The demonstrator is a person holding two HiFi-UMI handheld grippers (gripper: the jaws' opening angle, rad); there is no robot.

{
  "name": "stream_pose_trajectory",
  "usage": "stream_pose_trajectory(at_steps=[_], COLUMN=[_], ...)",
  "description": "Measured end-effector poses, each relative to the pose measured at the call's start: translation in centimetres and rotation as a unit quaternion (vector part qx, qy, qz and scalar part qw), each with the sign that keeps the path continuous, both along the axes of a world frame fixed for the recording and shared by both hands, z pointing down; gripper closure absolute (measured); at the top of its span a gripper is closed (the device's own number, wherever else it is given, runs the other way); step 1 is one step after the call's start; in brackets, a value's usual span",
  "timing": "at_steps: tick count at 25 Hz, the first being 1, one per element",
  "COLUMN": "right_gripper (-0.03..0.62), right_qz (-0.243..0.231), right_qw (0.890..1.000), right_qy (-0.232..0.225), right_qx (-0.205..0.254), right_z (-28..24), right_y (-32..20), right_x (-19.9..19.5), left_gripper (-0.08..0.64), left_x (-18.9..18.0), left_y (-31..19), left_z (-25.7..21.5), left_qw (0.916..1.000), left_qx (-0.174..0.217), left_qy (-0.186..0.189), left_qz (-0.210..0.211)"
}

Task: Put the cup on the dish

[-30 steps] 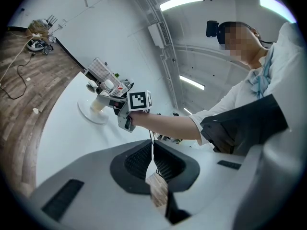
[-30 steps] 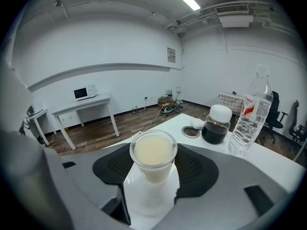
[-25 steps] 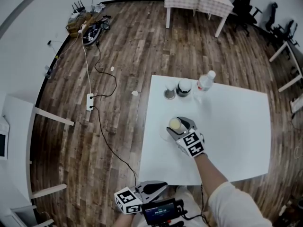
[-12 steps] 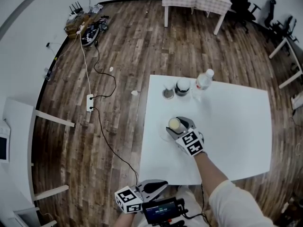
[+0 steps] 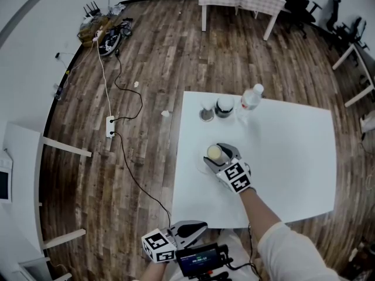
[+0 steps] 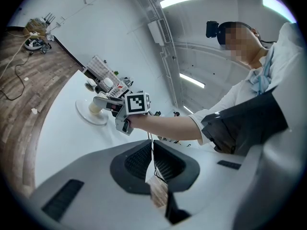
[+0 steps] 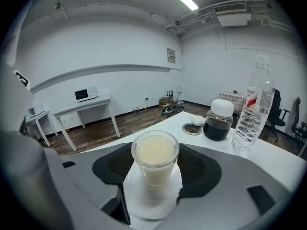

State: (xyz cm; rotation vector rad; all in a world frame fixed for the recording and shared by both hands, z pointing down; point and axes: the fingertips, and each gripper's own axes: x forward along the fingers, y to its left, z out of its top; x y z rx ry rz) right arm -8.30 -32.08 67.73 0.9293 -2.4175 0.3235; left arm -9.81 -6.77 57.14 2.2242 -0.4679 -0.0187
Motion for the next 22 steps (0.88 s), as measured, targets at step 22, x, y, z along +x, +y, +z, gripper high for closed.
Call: stream_pose_trajectory(at_steps=[22], right_gripper=[0.276], right_qz=[0.006], right_qw=[1.000], right_qy=[-0.010], right_qx=[0.011], right_z=[-2.5], right_y=[2.6], right_x=[2.6], left_gripper=[0.541], left_x=[0.1], left_y=[-1.3], left_z=[0.0], left_qw=[0.9998], left_qx=[0.019], left_qy=[-0.010], left_qz=[0.001])
